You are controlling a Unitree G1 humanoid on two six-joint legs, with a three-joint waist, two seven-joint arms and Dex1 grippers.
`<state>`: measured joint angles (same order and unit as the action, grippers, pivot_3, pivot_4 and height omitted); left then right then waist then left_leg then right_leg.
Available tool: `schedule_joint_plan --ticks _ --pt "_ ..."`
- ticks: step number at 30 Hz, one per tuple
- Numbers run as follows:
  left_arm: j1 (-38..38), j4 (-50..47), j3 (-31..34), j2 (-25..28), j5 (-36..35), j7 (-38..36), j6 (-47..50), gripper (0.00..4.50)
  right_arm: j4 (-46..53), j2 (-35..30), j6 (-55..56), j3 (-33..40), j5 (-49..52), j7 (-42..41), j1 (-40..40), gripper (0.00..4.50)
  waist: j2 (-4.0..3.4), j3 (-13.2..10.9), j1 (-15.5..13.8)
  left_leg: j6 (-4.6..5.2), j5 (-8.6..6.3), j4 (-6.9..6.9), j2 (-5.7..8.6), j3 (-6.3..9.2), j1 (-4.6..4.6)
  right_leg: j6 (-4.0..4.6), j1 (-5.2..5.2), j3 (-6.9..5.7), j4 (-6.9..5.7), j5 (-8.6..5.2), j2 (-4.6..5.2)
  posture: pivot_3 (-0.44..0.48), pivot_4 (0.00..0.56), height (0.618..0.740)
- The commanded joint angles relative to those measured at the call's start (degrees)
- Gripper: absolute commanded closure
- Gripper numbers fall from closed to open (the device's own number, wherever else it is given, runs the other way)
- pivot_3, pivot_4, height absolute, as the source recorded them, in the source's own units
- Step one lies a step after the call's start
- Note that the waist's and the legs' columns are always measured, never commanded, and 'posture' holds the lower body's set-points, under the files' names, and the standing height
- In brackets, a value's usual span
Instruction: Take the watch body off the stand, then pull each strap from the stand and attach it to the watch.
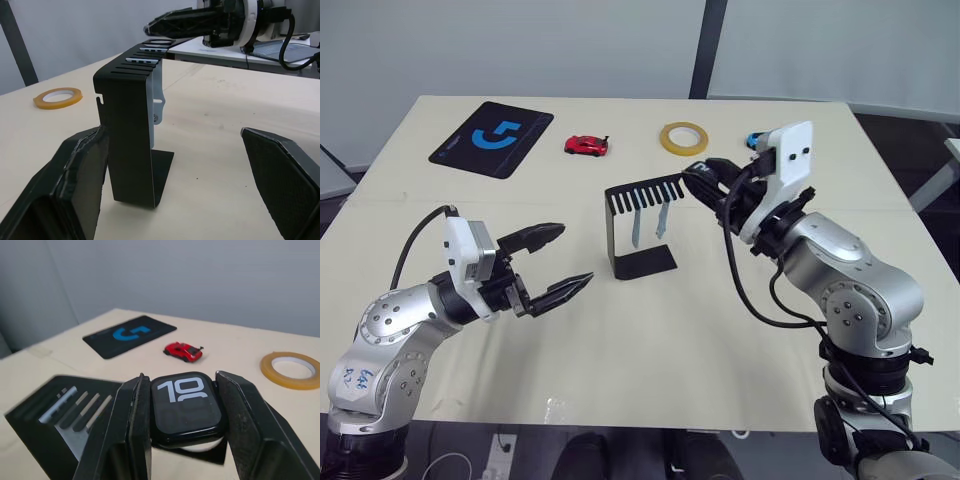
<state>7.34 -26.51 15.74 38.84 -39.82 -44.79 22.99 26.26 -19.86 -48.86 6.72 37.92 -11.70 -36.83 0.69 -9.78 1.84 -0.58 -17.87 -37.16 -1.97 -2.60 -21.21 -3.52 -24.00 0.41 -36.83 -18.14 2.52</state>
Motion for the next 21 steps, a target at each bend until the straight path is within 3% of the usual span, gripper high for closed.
schedule_joint_plan --ticks 1,9,14,21 --pt "0.19 -1.74 1.13 0.32 0.14 -0.05 -1.23 0.00 1.86 -0.53 2.71 3.36 2.43 -2.52 -0.07 2.91 0.00 0.00 -0.01 0.00 0.00 0.00 0.00 0.00 0.00 0.00 0.00 0.00 0.01 0.00 0.00 0.000 0.150 0.740" --pt "1.93 -1.56 0.28 0.01 -0.10 -0.30 -1.39 0.00 3.28 -2.95 7.58 9.73 0.10 -1.19 4.37 2.91 0.00 0.00 -0.10 0.00 0.00 0.01 0.01 0.00 -0.01 0.00 0.00 0.00 0.02 0.00 0.01 0.000 0.150 0.740" --pt "3.59 -1.58 -1.76 -0.30 -0.33 -1.31 -1.38 0.00 5.47 -6.13 11.28 12.52 -6.72 1.55 14.35 2.91 0.02 0.00 -0.29 0.02 -0.01 0.04 0.04 0.04 -0.03 0.00 0.01 -0.01 0.10 0.00 0.02 0.000 0.150 0.740" --pt "5.15 -2.12 -6.28 0.49 -1.47 -6.91 -0.57 0.00 2.19 -2.65 18.10 12.77 -13.82 3.99 27.68 2.91 -0.01 -0.01 0.17 -0.02 0.01 0.07 0.01 -0.07 0.06 -0.01 0.01 0.08 0.27 0.00 -0.08 0.000 0.150 0.740"
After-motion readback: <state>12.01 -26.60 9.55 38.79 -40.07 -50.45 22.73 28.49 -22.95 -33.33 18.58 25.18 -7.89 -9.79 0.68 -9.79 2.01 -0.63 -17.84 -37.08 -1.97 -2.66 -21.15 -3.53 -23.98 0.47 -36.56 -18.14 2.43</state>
